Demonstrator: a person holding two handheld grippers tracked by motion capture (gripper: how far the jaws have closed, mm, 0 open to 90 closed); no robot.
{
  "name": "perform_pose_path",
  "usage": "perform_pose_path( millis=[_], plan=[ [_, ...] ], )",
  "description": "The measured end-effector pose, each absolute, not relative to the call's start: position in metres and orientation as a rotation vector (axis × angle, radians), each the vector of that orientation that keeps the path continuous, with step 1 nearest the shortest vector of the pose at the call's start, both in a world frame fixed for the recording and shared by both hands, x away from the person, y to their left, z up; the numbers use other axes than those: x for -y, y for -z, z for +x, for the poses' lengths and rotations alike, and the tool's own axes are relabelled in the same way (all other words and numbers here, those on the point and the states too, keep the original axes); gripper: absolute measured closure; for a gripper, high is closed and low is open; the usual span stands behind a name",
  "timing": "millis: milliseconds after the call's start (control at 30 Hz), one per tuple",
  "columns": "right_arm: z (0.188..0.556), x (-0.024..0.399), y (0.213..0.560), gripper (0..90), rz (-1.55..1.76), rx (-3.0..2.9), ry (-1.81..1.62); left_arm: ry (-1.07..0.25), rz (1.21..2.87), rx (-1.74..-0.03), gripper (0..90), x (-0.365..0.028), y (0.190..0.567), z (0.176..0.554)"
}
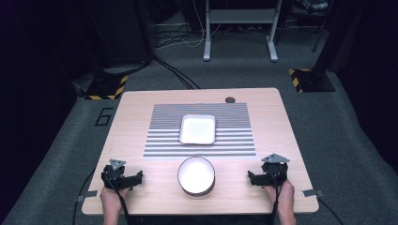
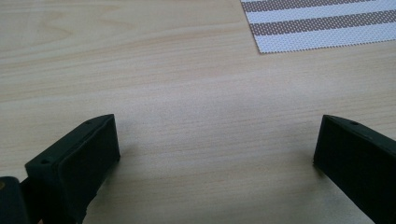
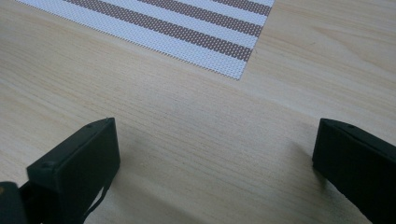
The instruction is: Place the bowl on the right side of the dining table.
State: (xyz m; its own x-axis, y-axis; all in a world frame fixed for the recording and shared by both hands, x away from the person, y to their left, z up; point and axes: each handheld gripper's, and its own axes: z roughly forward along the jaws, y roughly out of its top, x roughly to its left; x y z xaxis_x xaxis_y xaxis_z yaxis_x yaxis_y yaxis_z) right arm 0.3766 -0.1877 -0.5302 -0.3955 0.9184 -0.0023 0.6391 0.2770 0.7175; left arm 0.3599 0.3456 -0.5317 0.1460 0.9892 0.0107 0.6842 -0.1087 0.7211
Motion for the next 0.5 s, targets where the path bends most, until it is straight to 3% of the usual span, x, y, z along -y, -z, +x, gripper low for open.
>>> perform_pose_path(
  millis=[500],
  plan=[
    [0.3745, 0.1879, 0.5234, 0.0, 1.411, -2.15, -0.898, -0.71, 1.916, -1.582, 0.2, -0.3388, 0.5246, 0.3567]
  ],
)
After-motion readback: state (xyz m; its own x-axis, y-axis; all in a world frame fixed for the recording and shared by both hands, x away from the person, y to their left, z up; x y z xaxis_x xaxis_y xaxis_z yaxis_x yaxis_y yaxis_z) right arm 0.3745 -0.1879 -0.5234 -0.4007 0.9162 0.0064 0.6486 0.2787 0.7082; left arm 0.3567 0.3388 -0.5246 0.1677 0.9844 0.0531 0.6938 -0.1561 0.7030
